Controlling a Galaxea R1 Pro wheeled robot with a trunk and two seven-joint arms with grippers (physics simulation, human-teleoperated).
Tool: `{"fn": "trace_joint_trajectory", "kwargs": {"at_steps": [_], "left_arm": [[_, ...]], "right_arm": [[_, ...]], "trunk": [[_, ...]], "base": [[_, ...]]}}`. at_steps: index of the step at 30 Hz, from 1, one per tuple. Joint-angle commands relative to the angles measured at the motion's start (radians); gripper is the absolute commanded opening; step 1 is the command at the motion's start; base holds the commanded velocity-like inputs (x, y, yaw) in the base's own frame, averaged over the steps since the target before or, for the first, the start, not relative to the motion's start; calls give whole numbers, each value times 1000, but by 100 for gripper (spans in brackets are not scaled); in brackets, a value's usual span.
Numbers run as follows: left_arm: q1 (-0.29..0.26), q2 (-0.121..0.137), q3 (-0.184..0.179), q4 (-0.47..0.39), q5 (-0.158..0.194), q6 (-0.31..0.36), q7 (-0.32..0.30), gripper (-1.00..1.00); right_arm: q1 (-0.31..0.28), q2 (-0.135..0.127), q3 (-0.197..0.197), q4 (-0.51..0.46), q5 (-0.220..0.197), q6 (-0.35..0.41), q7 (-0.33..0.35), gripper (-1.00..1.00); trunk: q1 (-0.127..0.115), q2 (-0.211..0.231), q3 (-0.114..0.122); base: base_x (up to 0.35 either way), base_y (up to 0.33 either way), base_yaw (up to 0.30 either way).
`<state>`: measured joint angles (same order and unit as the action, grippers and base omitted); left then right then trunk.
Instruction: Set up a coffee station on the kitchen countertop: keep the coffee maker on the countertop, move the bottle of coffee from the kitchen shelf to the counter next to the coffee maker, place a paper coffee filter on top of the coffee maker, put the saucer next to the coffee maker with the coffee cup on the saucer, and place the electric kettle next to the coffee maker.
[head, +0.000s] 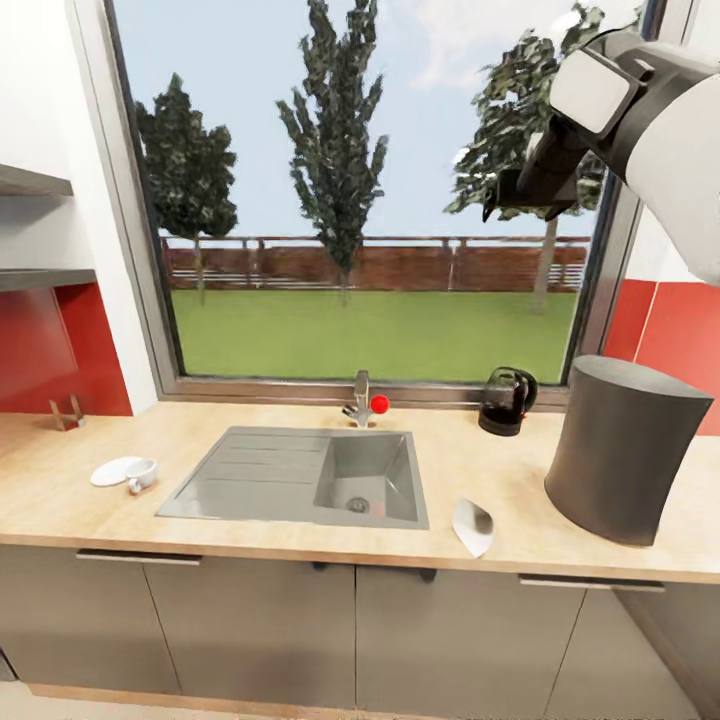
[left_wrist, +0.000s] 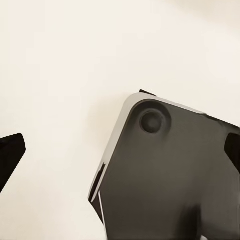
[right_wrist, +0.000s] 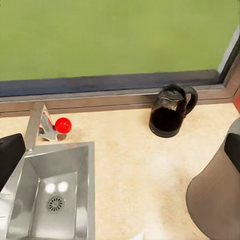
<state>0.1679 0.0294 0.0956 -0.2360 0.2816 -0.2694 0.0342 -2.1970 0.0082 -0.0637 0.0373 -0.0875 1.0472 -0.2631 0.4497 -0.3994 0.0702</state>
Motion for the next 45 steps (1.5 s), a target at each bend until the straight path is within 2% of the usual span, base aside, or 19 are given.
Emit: {"fn": "trace_joint_trajectory", "kwargs": {"at_steps": [1,4,7,11,17,22,23,28,36,45], "left_arm": [[1,0,1,-2,2,-1,1,100],[1,0,1,-2,2,-1,1,100],[1,0,1,-2,2,-1,1,100],[1,0,1,-2,1,-1,1,100],[1,0,1,-2,2,-1,1,100],[1,0,1,-2,2,-1,1,100],[1,0,1,-2,2,-1,1,100],[1,0,1,-2,2,-1,1,100],[1,-12,1,0,-1,-1,-7,100],[1,-12,-3,-7,-2,-1,-10,100]], "right_arm": [[-1,1,3,1,-17,0,-6,100],[-1,5,14,-3,-23,0,3,100],[-1,-3,17,-15,-23,0,2,100],[-3,3,19,-128,-20,0,-2,100],[-3,-11,18,-150,-23,0,3,100],[-3,-49,19,-124,-24,0,2,100],[-3,-63,19,-114,-23,0,-2,100],[-2,-84,20,-98,-21,0,-7,100],[-1,-82,21,-17,-19,0,-6,100],[-1,-82,22,-6,-16,0,-3,100]], "trunk": [[0,-1,-2],[0,-1,-7],[0,-1,-12],[0,-1,-18],[0,-1,-28],[0,-1,-36],[0,-1,-37],[0,-1,-45],[0,-1,-57],[0,-1,-70]], "base": [[0,0,0],[0,0,0],[0,0,0],[0,0,-7],[0,0,-70],[0,0,-141],[0,0,-158],[0,0,-161],[0,0,-162],[0,0,-162]]}}
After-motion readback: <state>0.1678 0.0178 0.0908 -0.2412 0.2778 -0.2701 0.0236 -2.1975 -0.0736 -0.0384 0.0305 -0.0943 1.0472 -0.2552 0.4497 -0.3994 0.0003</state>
